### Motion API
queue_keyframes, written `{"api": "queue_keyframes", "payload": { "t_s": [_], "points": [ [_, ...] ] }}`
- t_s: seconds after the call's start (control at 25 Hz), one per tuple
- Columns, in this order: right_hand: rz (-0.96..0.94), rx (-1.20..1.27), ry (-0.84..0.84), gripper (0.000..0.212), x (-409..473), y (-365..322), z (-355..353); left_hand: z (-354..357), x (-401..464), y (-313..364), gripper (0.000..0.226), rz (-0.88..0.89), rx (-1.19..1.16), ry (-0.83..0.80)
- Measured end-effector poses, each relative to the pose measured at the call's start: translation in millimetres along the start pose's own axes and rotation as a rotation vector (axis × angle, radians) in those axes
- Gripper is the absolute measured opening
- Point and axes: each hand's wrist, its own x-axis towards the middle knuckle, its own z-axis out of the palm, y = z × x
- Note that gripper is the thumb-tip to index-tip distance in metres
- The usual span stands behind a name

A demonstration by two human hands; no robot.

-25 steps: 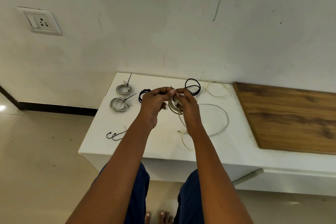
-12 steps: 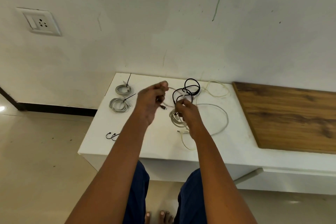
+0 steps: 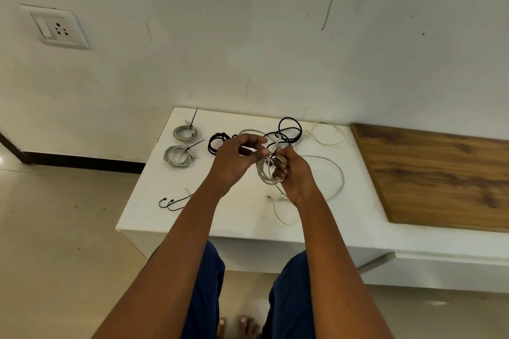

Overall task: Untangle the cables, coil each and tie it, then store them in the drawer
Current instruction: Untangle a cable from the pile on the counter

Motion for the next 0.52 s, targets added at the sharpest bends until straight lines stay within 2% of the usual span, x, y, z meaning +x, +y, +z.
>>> {"api": "queue_keyframes", "payload": {
  "t_s": [0.16, 0.28, 0.4, 0.52],
  "points": [
    [-0.016, -0.057, -0.015, 0.023, -3, 1, 2, 8, -2, 4, 0.018, 0.104, 0.11, -0.02],
    [-0.04, -0.121, -0.025, 0.023, -7, 1, 4, 14, -2, 3, 0.011, 0.108, 0.133, 0.045],
    [-0.121, -0.26, -0.016, 0.009, -10, -1, 8, 16, -1, 4, 0.004, 0.096, 0.079, 0.119],
    [-0.188, -0.363, -0.043, 0.013, -13, -2, 12, 16, 0, 4, 0.016, 0.051, -0.106, 0.203]
  ]
}}
